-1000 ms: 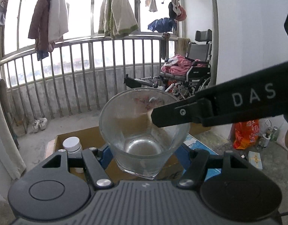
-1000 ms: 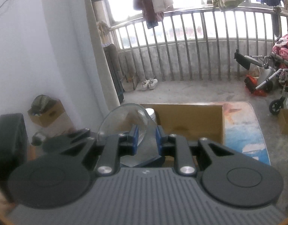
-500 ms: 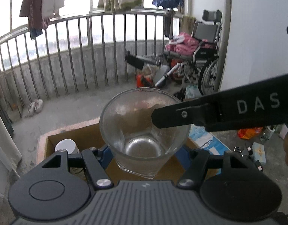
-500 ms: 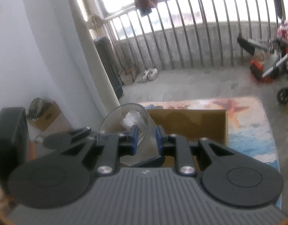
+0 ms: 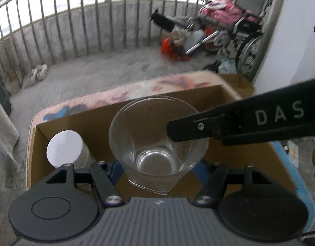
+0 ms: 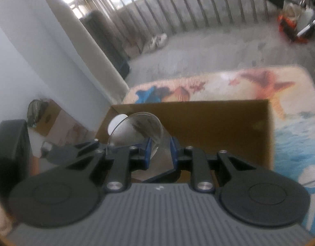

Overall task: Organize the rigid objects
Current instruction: 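Carry the glass cup over the cardboard box and lower it beside the white jar, then open both tools to release the glass cup in the box, withdraw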

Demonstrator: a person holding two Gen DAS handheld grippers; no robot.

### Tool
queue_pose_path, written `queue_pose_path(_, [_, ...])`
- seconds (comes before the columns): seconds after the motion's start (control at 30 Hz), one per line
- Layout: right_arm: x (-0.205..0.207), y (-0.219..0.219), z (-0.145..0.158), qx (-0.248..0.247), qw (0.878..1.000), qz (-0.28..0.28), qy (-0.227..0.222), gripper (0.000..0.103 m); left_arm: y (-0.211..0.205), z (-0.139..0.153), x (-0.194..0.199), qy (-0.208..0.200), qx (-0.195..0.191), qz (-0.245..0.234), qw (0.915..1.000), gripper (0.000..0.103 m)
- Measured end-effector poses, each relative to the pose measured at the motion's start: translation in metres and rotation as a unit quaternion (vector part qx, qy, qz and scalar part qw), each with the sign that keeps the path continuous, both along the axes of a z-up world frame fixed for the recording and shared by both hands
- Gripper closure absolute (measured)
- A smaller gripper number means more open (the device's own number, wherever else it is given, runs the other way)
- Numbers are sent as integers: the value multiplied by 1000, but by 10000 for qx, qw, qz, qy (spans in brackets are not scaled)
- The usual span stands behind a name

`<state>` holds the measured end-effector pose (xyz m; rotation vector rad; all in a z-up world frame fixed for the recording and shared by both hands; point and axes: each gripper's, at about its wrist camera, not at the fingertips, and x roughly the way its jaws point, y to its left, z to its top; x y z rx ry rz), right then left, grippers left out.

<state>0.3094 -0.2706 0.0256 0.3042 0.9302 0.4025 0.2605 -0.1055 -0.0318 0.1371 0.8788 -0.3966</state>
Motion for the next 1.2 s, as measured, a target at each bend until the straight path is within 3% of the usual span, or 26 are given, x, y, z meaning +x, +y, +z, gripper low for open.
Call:
queue_pose_path(0.2, [40, 15, -31, -51, 9994, 147, 312, 85, 3, -21, 28, 280, 245, 155, 9992, 33])
queue_pose_path(0.4, [55, 14, -55, -158, 9985, 137, 512, 84, -7, -36, 40, 427, 394, 136, 9982, 33])
queue_pose_path(0.87, [74, 3, -80, 206, 9976, 20, 664, 86, -12, -49, 56, 826, 713, 330, 9935, 32])
queue_pose_path(0.93, [76, 4, -79, 178, 9979, -1, 619, 86, -8, -50, 59, 933, 602, 406, 9930, 30])
queue_pose_path(1.1, [78, 6, -78, 178, 9981, 31, 583, 86, -6, -37, 57, 574, 493, 458, 9961, 16])
queue_pose_path(1.2, [77, 9, -77, 107, 9984, 57, 555, 86, -9, -28, 51, 387, 490, 389, 9973, 15])
